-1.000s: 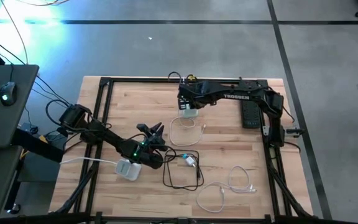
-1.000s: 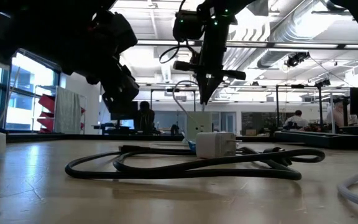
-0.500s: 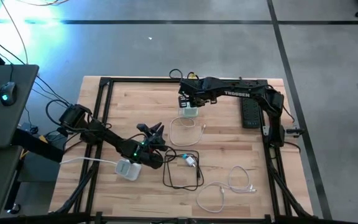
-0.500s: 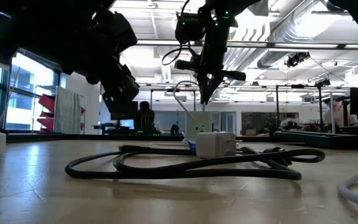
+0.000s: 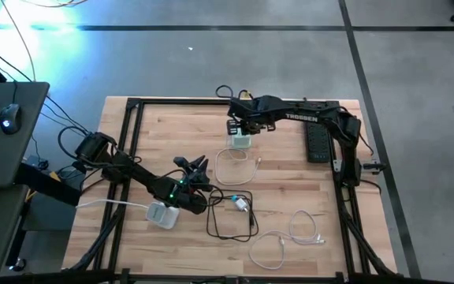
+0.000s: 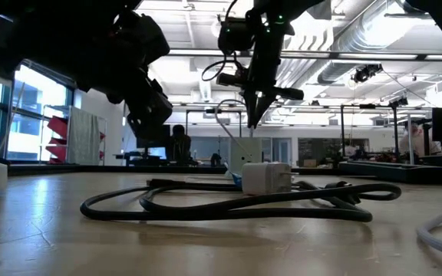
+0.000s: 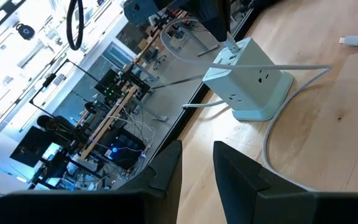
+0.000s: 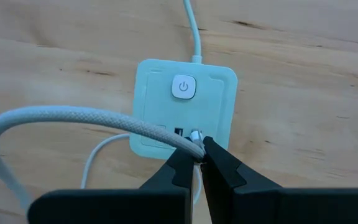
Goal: Insert USB
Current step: Insert the top white charger cable into the green outlet extension
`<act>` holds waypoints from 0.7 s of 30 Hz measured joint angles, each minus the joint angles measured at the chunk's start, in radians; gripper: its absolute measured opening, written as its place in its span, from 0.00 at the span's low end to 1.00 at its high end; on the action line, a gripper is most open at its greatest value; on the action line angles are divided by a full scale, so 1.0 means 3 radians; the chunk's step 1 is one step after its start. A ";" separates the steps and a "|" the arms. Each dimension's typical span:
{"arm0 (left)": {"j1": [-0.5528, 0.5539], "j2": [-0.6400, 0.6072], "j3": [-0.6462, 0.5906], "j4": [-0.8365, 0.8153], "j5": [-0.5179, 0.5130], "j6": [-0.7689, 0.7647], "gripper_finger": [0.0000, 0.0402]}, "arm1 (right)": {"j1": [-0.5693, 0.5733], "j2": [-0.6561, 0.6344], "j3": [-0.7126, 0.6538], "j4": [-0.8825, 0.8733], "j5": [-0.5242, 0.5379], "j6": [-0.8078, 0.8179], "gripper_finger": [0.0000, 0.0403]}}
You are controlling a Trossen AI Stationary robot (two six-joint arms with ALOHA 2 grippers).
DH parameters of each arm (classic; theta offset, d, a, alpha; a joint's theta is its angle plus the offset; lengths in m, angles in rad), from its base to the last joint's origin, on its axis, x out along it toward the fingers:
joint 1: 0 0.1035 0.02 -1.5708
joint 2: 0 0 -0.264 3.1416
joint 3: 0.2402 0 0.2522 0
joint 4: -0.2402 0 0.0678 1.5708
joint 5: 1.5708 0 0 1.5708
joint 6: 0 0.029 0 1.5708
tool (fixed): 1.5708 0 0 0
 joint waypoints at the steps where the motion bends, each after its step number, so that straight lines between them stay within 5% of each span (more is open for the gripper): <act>1: 0.0000 0.0000 0.0000 0.0000 0.0001 0.0000 0.17 | -0.0003 -0.0009 0.0000 0.0001 0.0000 -0.0001 0.00; 21: -0.0001 0.0003 0.0000 0.0023 0.0026 0.0000 0.17 | -0.0003 -0.0014 -0.0001 -0.0022 0.0047 -0.0025 0.00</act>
